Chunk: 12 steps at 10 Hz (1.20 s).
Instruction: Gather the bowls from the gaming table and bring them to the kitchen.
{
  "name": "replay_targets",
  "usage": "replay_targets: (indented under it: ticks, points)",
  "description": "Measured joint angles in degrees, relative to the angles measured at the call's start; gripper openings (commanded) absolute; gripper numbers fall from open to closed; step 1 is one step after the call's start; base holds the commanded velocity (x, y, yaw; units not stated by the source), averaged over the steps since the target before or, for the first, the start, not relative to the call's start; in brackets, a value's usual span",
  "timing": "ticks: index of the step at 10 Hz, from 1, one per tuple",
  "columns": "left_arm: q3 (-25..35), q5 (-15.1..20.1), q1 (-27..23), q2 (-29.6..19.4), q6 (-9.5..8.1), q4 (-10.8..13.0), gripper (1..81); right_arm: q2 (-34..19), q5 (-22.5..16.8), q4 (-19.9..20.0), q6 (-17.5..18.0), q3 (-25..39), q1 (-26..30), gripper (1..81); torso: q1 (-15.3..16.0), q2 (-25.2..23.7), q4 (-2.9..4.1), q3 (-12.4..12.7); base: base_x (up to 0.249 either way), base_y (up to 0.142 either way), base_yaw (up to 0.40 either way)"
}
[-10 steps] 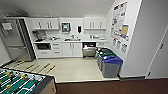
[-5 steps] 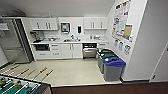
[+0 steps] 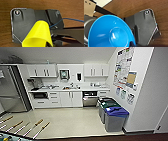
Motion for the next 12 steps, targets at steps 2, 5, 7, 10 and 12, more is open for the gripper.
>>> replay_targets:
  ticks: [2,5,7,10,12]
  points:
    - [0.0,0.0,0.0,0.0,0.00,0.0,1.0,0.1,0.0,0.0,0.0,0.0,0.0,1.0,0.0,0.0,0.00,0.0,0.253,0.000,0.000]
    - [0.0,0.0,0.0,0.0,0.00,0.0,1.0,0.1,0.0,0.0,0.0,0.0,0.0,1.0,0.0,0.0,0.00,0.0,0.253,0.000,0.000]
    - [0.0,0.0,0.0,0.0,0.00,0.0,1.0,0.1,0.0,0.0,0.0,0.0,0.0,1.0,0.0,0.0,0.00,0.0,0.253,0.000,0.000]
    - [0.0,0.0,0.0,0.0,-0.02,0.0,1.0,0.1,0.0,0.0,0.0,0.0,0.0,1.0,0.0,0.0,0.00,0.0,0.253,0.000,0.000]
    - [0.0,-0.3,0.0,0.0,-0.02,0.0,1.0,0.1,0.0,0.0,0.0,0.0,0.0,1.0,0.0,0.0,0.00,0.0,0.253,0.000,0.000]
